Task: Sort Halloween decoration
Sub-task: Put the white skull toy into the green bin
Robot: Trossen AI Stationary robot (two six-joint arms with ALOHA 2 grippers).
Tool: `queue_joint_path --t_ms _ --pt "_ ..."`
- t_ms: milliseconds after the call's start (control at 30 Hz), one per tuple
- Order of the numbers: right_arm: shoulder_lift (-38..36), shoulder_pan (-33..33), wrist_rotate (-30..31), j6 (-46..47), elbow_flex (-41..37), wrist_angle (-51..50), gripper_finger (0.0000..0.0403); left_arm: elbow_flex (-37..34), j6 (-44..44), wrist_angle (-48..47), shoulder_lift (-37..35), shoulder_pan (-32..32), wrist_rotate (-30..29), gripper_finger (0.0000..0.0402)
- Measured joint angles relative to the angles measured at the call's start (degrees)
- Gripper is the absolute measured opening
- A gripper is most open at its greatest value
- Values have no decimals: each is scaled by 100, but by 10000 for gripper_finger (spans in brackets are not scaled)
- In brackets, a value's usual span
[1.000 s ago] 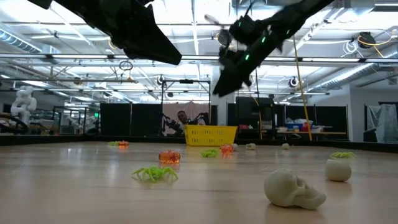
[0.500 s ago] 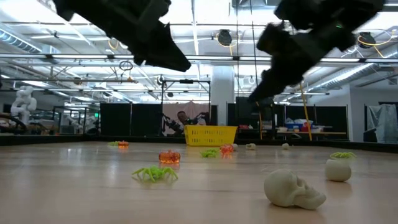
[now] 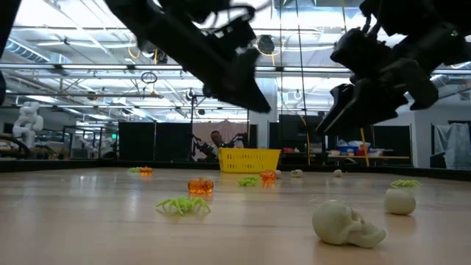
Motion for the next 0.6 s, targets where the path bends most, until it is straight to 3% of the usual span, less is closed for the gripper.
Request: queue_joint_path --t_ms 133,267,600 --pt "0 210 56 131 0 -104 176 420 -132 -540 410 263 28 132" --pt "2 479 417 140 -1 -144 176 637 -146 -842 714 561 538 132" --pt "2 691 431 -101 -2 -160 176 672 49 -531 1194 969 1583 132"
